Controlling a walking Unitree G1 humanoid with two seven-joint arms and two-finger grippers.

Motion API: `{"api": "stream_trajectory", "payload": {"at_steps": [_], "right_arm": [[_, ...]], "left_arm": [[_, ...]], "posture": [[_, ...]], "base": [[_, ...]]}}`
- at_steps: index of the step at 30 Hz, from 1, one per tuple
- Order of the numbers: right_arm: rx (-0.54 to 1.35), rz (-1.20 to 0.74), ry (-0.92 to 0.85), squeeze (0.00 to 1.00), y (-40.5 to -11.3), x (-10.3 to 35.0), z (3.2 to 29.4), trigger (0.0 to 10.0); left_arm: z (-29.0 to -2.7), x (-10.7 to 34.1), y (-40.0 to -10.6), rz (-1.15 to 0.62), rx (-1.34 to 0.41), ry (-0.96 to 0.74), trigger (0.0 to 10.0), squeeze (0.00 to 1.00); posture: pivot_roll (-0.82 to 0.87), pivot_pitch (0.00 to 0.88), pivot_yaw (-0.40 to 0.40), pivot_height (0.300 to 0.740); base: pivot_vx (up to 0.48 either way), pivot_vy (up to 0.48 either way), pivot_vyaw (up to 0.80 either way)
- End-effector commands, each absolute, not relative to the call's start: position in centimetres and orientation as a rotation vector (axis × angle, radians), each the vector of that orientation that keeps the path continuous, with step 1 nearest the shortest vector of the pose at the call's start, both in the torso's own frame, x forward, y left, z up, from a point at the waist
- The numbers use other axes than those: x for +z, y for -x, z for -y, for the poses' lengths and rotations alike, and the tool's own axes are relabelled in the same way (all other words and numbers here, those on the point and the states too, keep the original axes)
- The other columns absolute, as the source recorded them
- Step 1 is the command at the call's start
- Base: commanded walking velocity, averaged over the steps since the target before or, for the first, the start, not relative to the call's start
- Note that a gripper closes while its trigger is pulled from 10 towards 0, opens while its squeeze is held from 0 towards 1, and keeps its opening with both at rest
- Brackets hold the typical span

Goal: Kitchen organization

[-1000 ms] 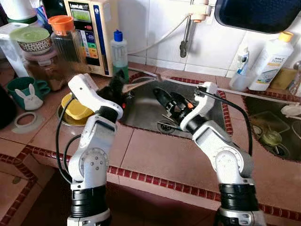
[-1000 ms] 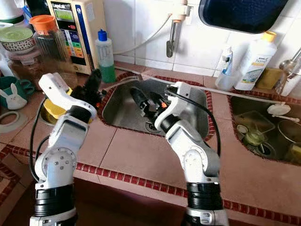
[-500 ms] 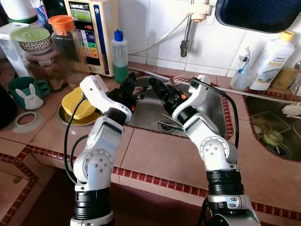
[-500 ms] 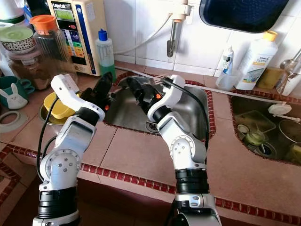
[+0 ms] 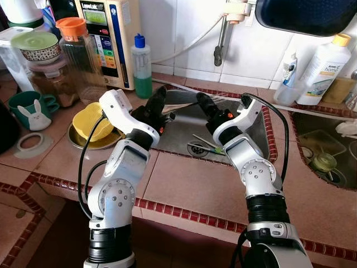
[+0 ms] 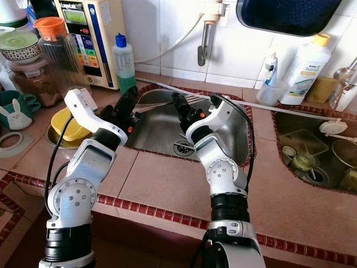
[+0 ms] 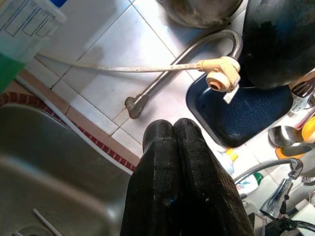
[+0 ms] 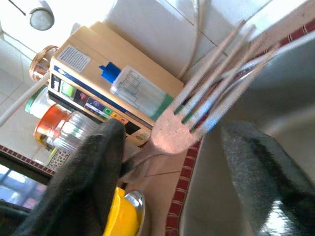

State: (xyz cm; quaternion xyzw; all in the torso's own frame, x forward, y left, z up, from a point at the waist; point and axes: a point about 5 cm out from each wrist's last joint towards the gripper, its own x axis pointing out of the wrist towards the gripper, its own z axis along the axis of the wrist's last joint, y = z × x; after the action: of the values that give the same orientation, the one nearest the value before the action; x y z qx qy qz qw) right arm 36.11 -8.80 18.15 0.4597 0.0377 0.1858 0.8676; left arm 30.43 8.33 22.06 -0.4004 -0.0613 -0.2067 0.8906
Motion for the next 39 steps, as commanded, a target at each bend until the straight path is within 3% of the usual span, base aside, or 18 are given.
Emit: {"api": "stream_trajectory", "payload": {"at_steps": [1, 5, 6, 7, 20, 21, 22, 31, 39], "right_arm": [[0.463, -0.079, -1.045, 0.0, -36.1, 19.7, 5.7, 0.0], [0.487, -0.096, -1.105, 0.0, -36.3, 19.8, 5.3, 0.4], [0.496, -0.102, -1.124, 0.0, -36.2, 19.8, 5.1, 6.5], [0.504, -0.108, -1.136, 0.0, -36.2, 19.9, 4.9, 10.0], [0.628, -0.11, -1.305, 0.0, -35.7, 21.3, 4.1, 10.0], [0.632, -0.107, -1.315, 0.0, -35.7, 21.4, 4.1, 4.6], [0.637, -0.106, -1.322, 0.0, -35.8, 21.5, 4.0, 0.0], [0.649, -0.121, -1.348, 0.0, -35.9, 21.6, 3.8, 0.0], [0.666, -0.164, -1.27, 0.0, -35.5, 20.8, 4.5, 0.0]], "left_arm": [[-7.5, 22.4, -30.1, 0.13, -0.469, 0.85, 0.0, 0.0], [-7.0, 22.4, -30.0, 0.119, -0.487, 0.871, 0.0, 0.0], [-7.0, 22.4, -30.0, 0.118, -0.488, 0.875, 0.0, 0.0], [-7.0, 22.4, -30.0, 0.117, -0.488, 0.876, 0.0, 0.0], [-6.8, 22.1, -30.0, 0.11, -0.485, 0.886, 0.0, 0.0], [-6.7, 22.1, -30.0, 0.11, -0.486, 0.886, 0.0, 0.0], [-6.7, 22.1, -30.0, 0.11, -0.486, 0.885, 0.0, 0.0], [-6.6, 21.7, -29.9, 0.102, -0.484, 0.883, 0.0, 0.0], [-6.7, 21.4, -29.9, 0.089, -0.491, 0.873, 0.0, 0.0]], "posture": [[0.09, 0.02, 0.01, 0.74], [0.09, 0.021, 0.01, 0.74], [0.09, 0.021, 0.01, 0.74], [0.09, 0.02, 0.01, 0.74], [0.09, 0.011, -0.002, 0.74], [0.09, 0.011, -0.003, 0.74], [0.09, 0.01, -0.004, 0.74], [0.09, 0.004, -0.012, 0.74], [0.09, 0.006, -0.019, 0.74]], "base": [[0.0, 0.0, 0.0], [0.0, 0.0, 0.0], [0.0, 0.0, 0.0], [0.0, 0.0, 0.0], [0.0, 0.0, 0.0], [0.0, 0.0, 0.0], [0.0, 0.0, 0.0], [0.0, 0.0, 0.0], [0.0, 0.0, 0.0]]}}
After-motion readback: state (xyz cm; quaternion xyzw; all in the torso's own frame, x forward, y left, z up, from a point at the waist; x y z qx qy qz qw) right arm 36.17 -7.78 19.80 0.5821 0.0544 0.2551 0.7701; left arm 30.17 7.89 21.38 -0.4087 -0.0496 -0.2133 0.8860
